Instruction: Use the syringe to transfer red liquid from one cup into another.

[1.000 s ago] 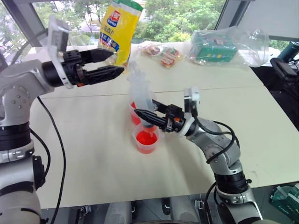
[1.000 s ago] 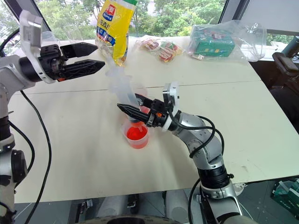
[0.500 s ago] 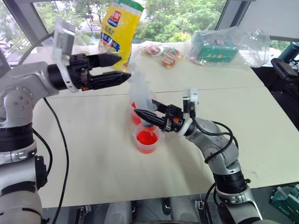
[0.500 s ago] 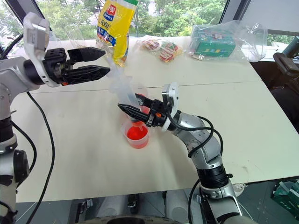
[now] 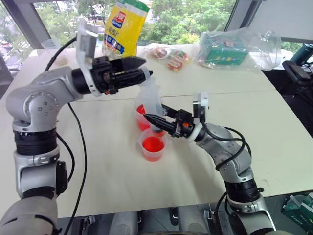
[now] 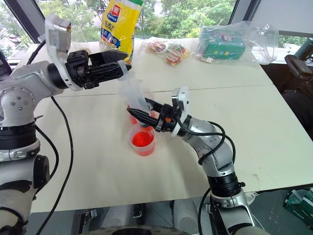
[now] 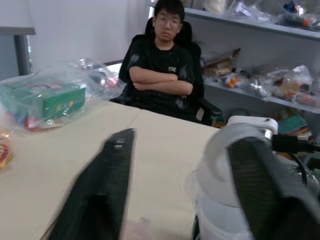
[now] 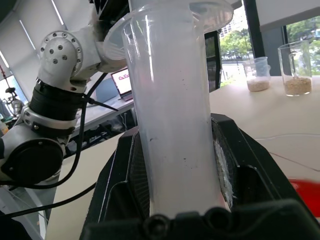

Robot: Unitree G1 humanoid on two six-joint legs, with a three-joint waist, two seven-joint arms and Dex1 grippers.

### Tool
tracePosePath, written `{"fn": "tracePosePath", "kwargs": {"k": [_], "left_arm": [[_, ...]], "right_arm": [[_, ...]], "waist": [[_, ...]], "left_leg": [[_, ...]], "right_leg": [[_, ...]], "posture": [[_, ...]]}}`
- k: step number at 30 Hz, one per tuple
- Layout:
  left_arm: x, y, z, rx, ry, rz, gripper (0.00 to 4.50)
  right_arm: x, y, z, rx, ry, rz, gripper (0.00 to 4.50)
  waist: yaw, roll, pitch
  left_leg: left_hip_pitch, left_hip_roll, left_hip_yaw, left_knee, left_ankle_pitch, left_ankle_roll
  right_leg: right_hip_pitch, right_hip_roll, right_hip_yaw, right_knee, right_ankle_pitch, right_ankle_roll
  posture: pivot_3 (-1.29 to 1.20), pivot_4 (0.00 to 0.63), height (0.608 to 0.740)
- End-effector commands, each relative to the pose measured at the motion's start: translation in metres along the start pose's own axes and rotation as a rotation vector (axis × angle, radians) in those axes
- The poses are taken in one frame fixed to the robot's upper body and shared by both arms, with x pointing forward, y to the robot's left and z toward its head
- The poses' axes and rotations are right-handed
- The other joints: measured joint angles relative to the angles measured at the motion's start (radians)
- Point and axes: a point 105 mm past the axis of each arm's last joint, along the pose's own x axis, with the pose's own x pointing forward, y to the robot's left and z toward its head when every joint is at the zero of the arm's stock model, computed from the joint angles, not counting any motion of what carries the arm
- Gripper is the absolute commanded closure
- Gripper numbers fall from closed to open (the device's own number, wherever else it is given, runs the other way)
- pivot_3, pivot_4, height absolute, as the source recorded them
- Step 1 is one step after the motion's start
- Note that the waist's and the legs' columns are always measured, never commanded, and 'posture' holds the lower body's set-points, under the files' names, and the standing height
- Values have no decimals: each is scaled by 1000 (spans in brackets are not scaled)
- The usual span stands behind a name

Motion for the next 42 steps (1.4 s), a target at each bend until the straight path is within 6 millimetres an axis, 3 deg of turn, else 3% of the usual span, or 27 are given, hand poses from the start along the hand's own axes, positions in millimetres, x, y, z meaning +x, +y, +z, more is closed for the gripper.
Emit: {"fn": "tracePosePath", "kwargs": {"k": [1, 3, 21, 33, 37, 42], "left_arm": [[8, -12, 8, 29, -5, -68, 3769], [9, -16, 8, 24, -2, -89, 4449], [20, -36, -15, -10, 89, -224, 4449], [13, -33, -12, -22, 97, -189, 4449], [1, -24, -3, -9, 91, -127, 3074], [-19, -12, 12, 31, 76, -24, 653]], "right_arm": [[9, 10, 15, -37, -44, 66, 3111], [10, 9, 18, -37, -50, 65, 3111], [20, 19, 51, 18, -133, 108, 3111], [19, 16, 56, 31, -135, 97, 3111], [17, 17, 52, 56, -116, 101, 3111], [14, 17, 51, 81, -109, 92, 3111]], "waist": [[0, 0, 0], [0, 0, 0], [0, 0, 0], [0, 0, 0], [0, 0, 0], [-1, 0, 0]], "left_leg": [[0, 0, 0, 0, 0, 0], [0, 0, 0, 0, 0, 0], [0, 0, 0, 0, 0, 0], [0, 0, 0, 0, 0, 0], [0, 0, 0, 0, 0, 0], [0, 0, 0, 0, 0, 0]], "right_leg": [[0, 0, 0, 0, 0, 0], [0, 0, 0, 0, 0, 0], [0, 0, 0, 0, 0, 0], [0, 0, 0, 0, 0, 0], [0, 0, 0, 0, 0, 0], [0, 0, 0, 0, 0, 0]], "posture": [[0, 150, 740], [0, 150, 740], [0, 150, 740], [0, 150, 740], [0, 150, 740], [0, 150, 740]]}}
